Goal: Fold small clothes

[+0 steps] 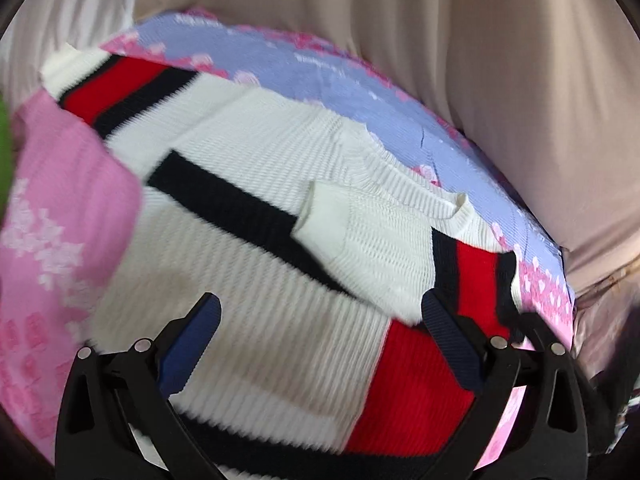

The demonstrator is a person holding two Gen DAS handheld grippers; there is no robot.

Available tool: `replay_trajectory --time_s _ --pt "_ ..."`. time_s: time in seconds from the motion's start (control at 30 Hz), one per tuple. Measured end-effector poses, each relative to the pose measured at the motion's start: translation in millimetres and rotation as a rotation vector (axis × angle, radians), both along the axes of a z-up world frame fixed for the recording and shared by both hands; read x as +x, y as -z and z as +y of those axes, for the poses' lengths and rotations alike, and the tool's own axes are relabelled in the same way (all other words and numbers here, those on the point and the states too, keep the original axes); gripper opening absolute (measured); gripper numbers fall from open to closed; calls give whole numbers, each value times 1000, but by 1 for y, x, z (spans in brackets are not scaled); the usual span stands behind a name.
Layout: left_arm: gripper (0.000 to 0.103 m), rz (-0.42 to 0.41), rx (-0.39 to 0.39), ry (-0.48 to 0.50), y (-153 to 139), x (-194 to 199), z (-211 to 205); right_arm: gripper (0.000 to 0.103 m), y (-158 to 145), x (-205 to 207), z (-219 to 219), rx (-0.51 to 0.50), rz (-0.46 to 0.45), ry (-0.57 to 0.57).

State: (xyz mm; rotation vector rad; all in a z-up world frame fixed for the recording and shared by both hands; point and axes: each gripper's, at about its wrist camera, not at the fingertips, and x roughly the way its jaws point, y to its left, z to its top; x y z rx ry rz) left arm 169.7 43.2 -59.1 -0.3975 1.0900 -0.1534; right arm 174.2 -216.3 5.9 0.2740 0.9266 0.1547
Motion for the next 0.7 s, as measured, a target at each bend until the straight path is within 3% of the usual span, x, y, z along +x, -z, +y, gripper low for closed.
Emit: replay_trajectory --time_s 0.13,0.17,0.27,0.3,0.37,0.6,0.67,0.7 --pt "98 112 -65 -23 38 33 -27 55 8 -61 -70 -1 50 210" --pt "93 138 -66 -32 46 37 -34 55 13 -70 -85 2 74 253" --pt "61 177 -75 -28 61 45 -49 56 38 -100 -123 -6 157 373" --pt "37 153 -57 -26 58 46 -52 56 46 -106 -130 -13 178 394" --pt "6 140 -105 30 53 51 -60 56 57 -110 -138 -20 196 409" --pt "5 -105 -125 39 -25 71 -40 55 79 -77 -142 -84 187 375" --pt "5 -137 -78 43 -31 77 -34 51 82 -59 -145 -82 175 381" --pt "5 -130 -43 48 -24 80 -30 40 83 -53 -147 -74 172 383"
